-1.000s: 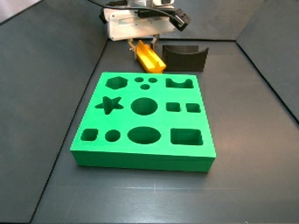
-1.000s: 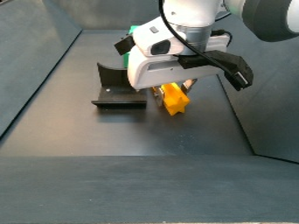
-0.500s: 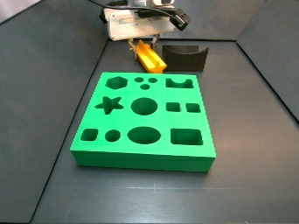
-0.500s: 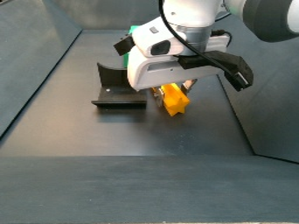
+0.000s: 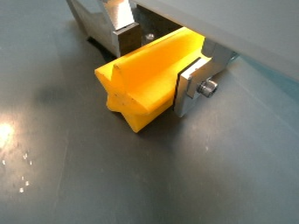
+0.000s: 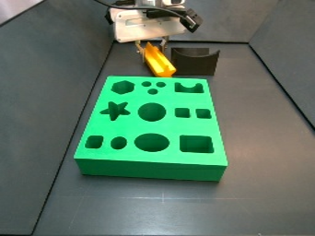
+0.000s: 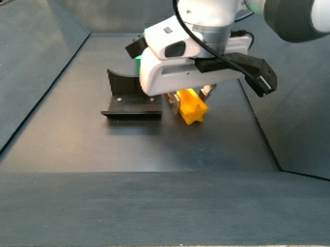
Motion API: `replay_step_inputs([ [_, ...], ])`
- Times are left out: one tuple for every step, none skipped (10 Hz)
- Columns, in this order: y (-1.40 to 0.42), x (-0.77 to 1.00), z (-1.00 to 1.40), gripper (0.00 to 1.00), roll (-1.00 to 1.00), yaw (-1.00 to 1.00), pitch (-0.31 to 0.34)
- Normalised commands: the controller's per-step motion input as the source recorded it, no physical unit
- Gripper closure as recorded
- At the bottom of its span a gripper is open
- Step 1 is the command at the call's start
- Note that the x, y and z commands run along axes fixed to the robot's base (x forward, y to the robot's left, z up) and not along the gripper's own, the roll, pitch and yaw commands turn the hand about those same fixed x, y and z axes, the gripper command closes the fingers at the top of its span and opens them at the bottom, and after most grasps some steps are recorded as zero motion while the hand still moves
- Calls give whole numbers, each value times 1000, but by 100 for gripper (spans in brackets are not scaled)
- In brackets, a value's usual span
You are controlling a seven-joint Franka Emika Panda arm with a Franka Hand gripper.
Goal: Pick up the star object. Move up. Place the star object on the fixture. Regrasp the star object. Move to above the board. Insert the star object.
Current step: Pick up the star object, then move up, then place the star object on the fixture.
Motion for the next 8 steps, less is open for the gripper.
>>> replay_step_inputs([
  [0,0,0,100,0,0,0],
  [0,0,0,100,0,0,0],
  [0,0,833,100,0,0,0],
  [-25,30,751,100,-20,14,19],
  [-25,13,641,100,-33,23,40],
  [-16,1,460,100,-47,25,43],
  [-14,-5,361,100,-53,27,34],
  [0,0,1000,100,0,0,0],
])
